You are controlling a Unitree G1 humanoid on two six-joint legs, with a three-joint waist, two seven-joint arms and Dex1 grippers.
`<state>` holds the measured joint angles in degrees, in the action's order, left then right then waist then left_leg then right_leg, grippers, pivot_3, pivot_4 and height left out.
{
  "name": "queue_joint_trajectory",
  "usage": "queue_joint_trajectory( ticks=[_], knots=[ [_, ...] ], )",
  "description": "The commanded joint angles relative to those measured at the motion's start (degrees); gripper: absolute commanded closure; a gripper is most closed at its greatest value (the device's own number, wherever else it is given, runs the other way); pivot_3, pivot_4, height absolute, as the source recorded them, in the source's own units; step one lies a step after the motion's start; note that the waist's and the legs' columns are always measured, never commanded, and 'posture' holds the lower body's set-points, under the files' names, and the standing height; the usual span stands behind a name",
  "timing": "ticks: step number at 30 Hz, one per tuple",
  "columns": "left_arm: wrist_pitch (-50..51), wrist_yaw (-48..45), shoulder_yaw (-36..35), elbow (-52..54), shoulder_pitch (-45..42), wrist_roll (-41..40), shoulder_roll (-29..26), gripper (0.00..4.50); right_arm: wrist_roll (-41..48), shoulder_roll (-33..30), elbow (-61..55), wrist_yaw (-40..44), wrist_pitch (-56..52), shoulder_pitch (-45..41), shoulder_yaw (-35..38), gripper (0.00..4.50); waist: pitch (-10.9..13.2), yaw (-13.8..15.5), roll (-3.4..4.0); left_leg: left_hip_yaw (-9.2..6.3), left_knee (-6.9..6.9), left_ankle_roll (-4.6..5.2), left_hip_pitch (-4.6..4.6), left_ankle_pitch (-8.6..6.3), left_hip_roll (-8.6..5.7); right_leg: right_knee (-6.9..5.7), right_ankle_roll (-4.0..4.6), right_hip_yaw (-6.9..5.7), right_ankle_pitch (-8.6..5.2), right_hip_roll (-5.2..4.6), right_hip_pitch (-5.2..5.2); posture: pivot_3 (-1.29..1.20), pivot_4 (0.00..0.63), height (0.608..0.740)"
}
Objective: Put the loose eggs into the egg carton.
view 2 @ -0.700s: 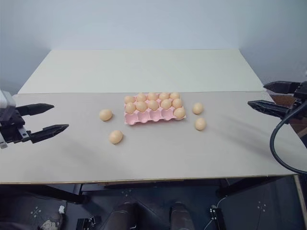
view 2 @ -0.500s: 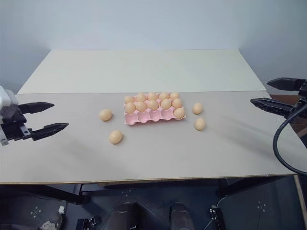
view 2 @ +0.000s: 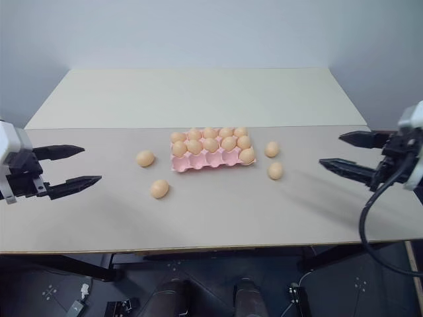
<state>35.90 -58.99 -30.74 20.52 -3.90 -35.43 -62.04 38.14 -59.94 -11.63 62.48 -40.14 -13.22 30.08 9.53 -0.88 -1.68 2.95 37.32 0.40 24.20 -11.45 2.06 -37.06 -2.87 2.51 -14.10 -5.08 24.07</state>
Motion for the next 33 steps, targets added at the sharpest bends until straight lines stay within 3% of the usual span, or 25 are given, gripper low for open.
queue_joint_trajectory(
  ticks=[1,11,17,22,33],
  knots=[
    [-0.68,1.48,4.51,1.98,-3.60,-0.85,1.67,0.28,0.89,2.86,-8.85,-9.23,-3.92,-0.72,-2.64,0.00,0.00,0.07,-0.01,-0.01,0.02,0.00,-0.01,0.00,-0.01,-0.01,0.00,0.00,0.00,0.00,-0.02,0.00,0.150,0.740],
    [-1.88,0.69,13.70,1.67,-10.49,0.20,3.01,0.28,0.70,12.26,-16.25,-31.09,-20.87,-7.33,-14.50,0.00,-0.01,-0.02,-0.04,-0.08,0.19,0.00,0.10,0.00,-0.01,-0.02,-0.04,-0.01,0.03,0.03,-0.02,0.00,0.150,0.740],
    [-2.26,0.18,17.45,1.89,-14.59,0.67,3.62,0.28,-9.43,19.37,-12.17,-45.91,-25.19,-12.28,-22.87,0.00,-0.01,0.03,-0.04,-0.12,0.23,0.01,0.17,0.00,-0.01,-0.02,-0.04,-0.03,0.03,0.05,0.01,0.00,0.150,0.740],
    [-2.63,-0.63,18.66,1.21,-16.15,1.38,3.72,0.28,-15.95,26.42,-4.42,-54.35,-27.40,-18.03,-25.63,0.00,0.00,-0.14,-0.04,-0.13,0.31,0.01,0.22,0.00,0.01,-0.05,-0.05,-0.02,0.06,0.10,0.04,0.00,0.150,0.740],
    [-3.77,-2.04,18.31,-0.88,-16.25,2.86,3.28,0.28,-21.93,33.71,8.10,-57.67,-24.96,-22.63,-24.85,0.00,0.00,-0.14,-0.04,-0.17,0.35,0.03,0.36,-0.01,0.01,-0.04,-0.06,-0.07,0.06,0.10,0.11,0.00,0.150,0.740]
  ],
)
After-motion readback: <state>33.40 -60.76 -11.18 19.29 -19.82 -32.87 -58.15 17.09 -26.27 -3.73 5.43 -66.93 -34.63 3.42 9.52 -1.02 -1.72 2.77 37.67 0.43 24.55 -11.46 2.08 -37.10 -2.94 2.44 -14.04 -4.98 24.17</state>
